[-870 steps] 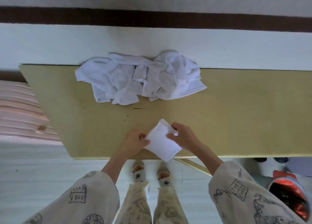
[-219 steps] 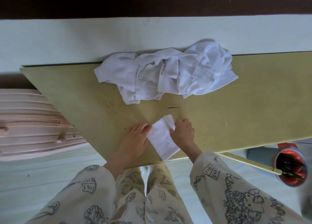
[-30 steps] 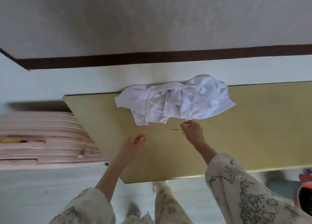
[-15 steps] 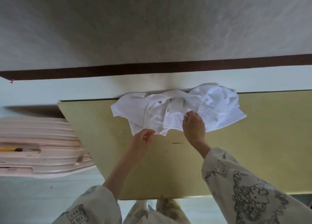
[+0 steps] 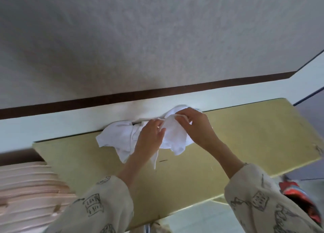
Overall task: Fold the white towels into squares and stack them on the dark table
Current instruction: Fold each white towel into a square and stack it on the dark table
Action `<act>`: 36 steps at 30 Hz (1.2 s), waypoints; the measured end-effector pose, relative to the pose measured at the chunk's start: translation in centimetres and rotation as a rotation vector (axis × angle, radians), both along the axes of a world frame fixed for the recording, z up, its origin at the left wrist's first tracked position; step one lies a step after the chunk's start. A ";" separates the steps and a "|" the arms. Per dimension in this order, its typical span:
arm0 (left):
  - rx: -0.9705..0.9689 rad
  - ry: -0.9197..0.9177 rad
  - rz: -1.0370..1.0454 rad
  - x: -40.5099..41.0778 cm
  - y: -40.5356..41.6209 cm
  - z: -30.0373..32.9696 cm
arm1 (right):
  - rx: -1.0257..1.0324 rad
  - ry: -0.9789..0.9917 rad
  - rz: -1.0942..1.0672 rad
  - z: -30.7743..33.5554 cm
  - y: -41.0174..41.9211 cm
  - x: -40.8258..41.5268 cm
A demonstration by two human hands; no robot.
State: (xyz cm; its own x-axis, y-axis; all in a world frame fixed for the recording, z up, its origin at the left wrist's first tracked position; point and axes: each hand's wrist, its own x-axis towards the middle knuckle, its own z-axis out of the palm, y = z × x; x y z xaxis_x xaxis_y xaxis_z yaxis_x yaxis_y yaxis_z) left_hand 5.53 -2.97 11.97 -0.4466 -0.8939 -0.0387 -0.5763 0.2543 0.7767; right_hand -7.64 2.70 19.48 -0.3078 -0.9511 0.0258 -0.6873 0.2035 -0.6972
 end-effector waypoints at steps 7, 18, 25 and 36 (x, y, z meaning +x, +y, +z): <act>-0.061 -0.018 0.072 6.3 1.5 1.4 | -0.058 -0.161 -0.121 3.0 4.1 0.2; -0.013 0.005 0.192 12.5 1.4 4.7 | 0.002 -0.085 -0.176 1.6 5.8 -0.7; 0.088 0.115 0.184 13.3 4.4 4.4 | 0.051 -0.146 -0.064 -0.2 8.5 -1.4; 0.438 -0.240 0.035 14.3 13.3 -10.0 | 0.453 -0.231 -0.001 -16.0 16.0 -2.5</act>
State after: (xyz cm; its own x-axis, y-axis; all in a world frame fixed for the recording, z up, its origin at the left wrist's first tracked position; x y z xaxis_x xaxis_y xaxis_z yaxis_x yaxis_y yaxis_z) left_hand 19.87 10.32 2.02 -0.3496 -0.7846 -0.5120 -0.7540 -0.0888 0.6509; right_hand -10.16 18.74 3.51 -0.2580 -0.8507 -0.4579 -0.5253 0.5213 -0.6725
